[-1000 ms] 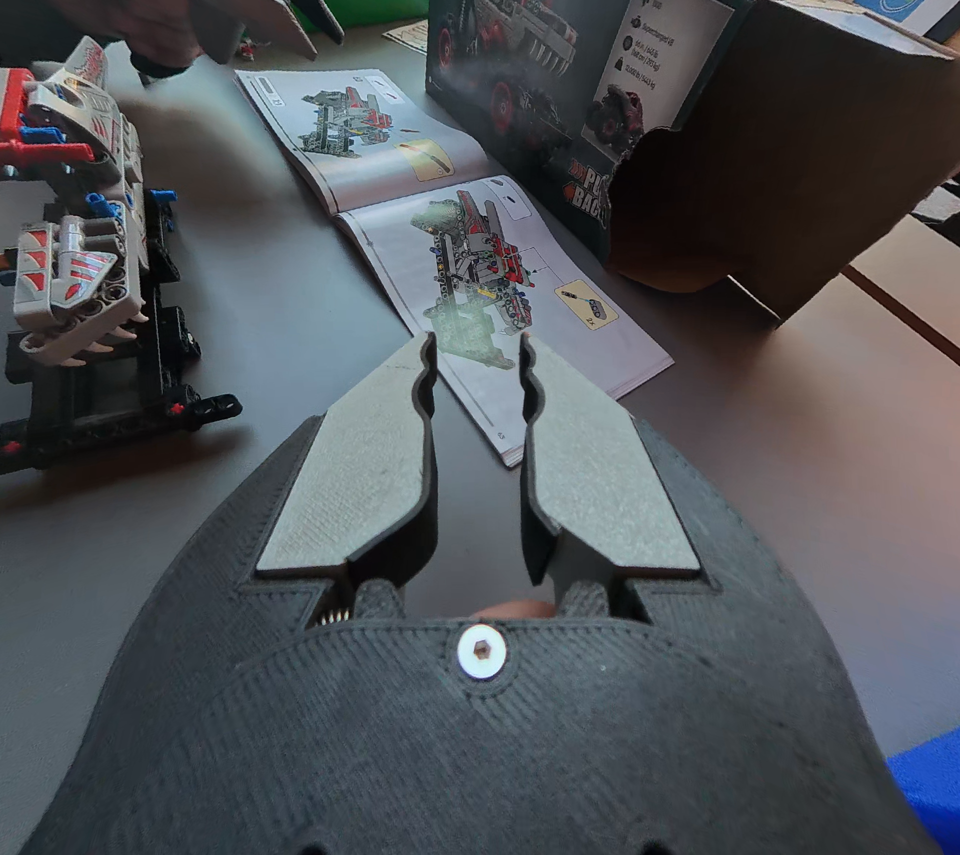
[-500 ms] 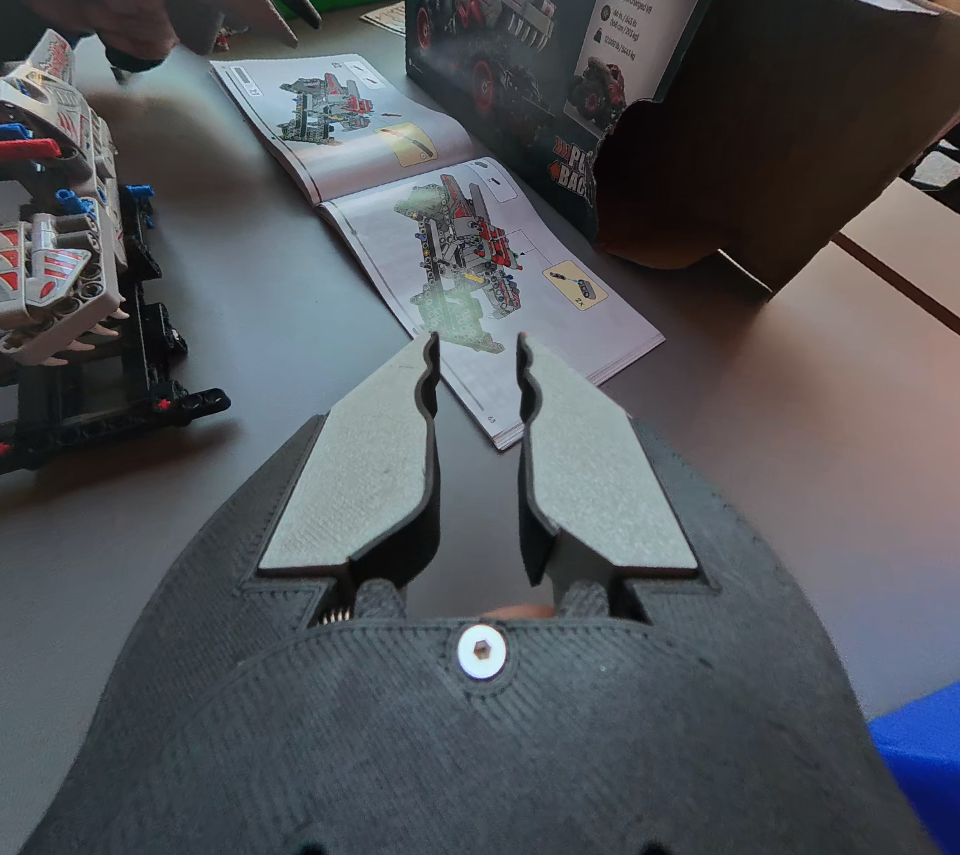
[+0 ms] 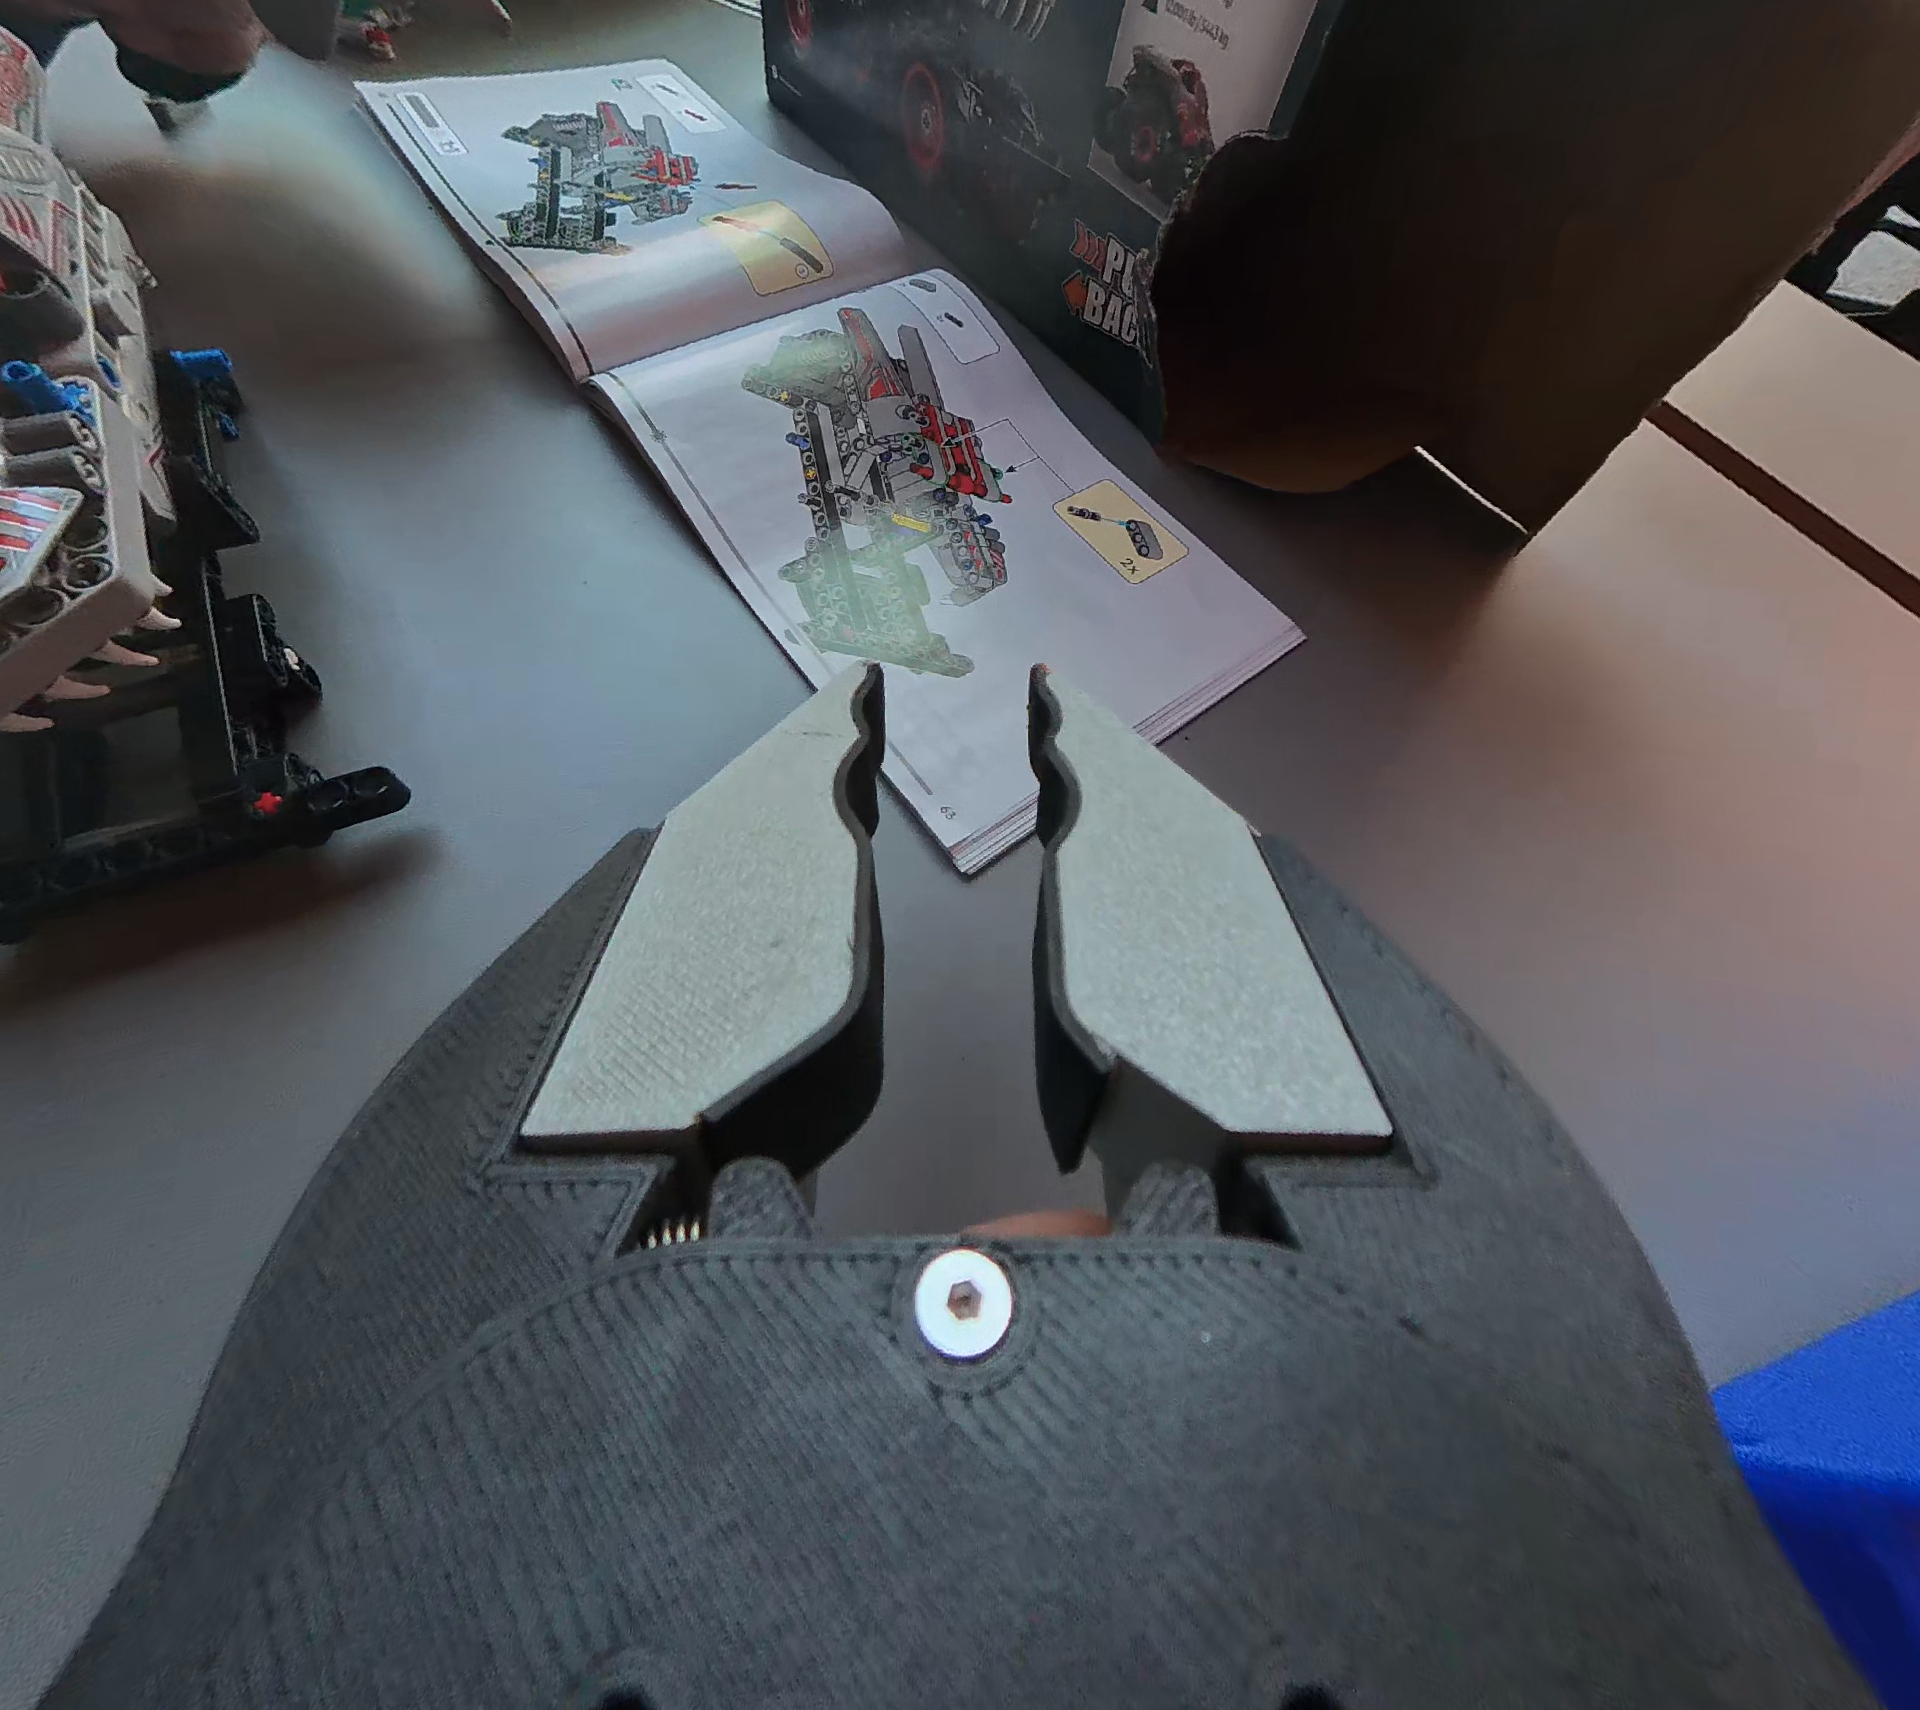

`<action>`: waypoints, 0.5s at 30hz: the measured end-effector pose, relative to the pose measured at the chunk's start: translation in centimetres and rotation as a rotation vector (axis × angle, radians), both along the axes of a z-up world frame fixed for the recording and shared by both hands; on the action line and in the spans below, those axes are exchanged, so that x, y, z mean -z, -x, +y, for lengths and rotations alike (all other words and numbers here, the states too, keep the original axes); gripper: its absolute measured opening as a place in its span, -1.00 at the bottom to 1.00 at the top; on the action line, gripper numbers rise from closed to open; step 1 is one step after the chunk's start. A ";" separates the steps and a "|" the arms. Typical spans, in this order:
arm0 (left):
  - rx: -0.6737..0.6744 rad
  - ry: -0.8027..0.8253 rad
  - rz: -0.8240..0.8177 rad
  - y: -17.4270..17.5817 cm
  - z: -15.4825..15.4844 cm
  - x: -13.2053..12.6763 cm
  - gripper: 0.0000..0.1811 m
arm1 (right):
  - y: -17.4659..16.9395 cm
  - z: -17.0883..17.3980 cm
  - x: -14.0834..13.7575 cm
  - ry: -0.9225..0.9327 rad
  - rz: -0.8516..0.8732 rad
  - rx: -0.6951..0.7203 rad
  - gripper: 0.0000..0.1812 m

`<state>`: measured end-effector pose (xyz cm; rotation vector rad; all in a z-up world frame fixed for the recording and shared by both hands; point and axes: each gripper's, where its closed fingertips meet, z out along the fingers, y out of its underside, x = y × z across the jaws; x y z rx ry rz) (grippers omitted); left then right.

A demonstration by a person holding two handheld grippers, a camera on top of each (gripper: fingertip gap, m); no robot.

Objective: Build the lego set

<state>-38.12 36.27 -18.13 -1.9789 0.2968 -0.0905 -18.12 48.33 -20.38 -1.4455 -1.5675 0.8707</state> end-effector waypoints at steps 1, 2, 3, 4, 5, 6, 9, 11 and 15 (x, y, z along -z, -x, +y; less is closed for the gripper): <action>0.001 -0.001 0.002 0.0 0.0 0.0 -0.79 | 0.0 0.0 0.0 -0.001 -0.001 0.000 -0.73; 0.001 -0.001 0.004 0.0 0.0 0.0 -0.79 | 0.0 0.0 0.0 -0.002 -0.002 -0.002 -0.73; 0.000 -0.001 0.004 0.0 0.0 0.0 -0.80 | 0.0 -0.1 0.0 -0.005 -0.003 -0.004 -0.73; -0.001 -0.001 0.003 0.0 0.0 -0.1 -0.80 | 0.0 -0.1 0.0 -0.008 -0.004 -0.006 -0.73; -0.003 -0.003 0.004 0.1 0.0 -0.1 -0.80 | 0.0 -0.2 0.0 -0.011 -0.005 -0.008 -0.73; -0.006 -0.007 0.006 0.2 -0.1 -0.3 -0.79 | 0.0 -0.3 0.0 -0.013 -0.006 -0.011 -0.73; -0.014 -0.067 0.002 0.8 -0.4 -1.9 -0.78 | 0.0 -0.4 -0.2 -0.025 0.005 -0.010 -0.73; -0.015 -0.050 -0.046 1.5 -1.4 -2.8 -0.78 | 0.0 -0.4 -0.1 -0.017 0.005 -0.009 -0.74; 0.006 0.034 -0.018 2.4 -5.6 -3.3 -0.77 | 0.0 -0.4 -0.1 -0.008 0.008 -0.004 -0.73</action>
